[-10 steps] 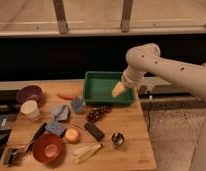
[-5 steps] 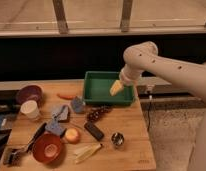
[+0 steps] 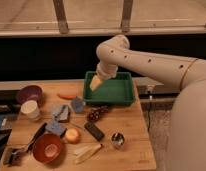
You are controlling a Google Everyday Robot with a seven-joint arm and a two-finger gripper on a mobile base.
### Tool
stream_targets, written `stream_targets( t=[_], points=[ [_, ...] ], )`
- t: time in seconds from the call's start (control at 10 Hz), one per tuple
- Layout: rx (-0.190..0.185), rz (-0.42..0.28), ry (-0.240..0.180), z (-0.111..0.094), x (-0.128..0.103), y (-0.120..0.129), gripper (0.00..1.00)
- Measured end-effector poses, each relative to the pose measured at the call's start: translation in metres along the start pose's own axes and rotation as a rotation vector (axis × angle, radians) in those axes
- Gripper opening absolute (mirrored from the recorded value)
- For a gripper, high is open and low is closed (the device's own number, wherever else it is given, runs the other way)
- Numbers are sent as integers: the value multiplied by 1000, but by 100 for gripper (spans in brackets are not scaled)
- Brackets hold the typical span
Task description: Place pepper in plastic cup
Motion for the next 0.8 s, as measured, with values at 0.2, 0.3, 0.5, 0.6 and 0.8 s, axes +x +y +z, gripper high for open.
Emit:
stream_targets(
  t=[0.2, 0.3, 0.5, 0.6, 0.8],
  points=[
    [-18, -54, -36, -1, -24, 23, 80],
    [-11, -50, -33, 0, -22, 18, 80],
    [-10, -50, -33, 0, -21, 18, 80],
    [-14, -50, -33, -1, -22, 20, 80],
    [-17, -48, -38, 2, -20, 16, 80]
  ],
)
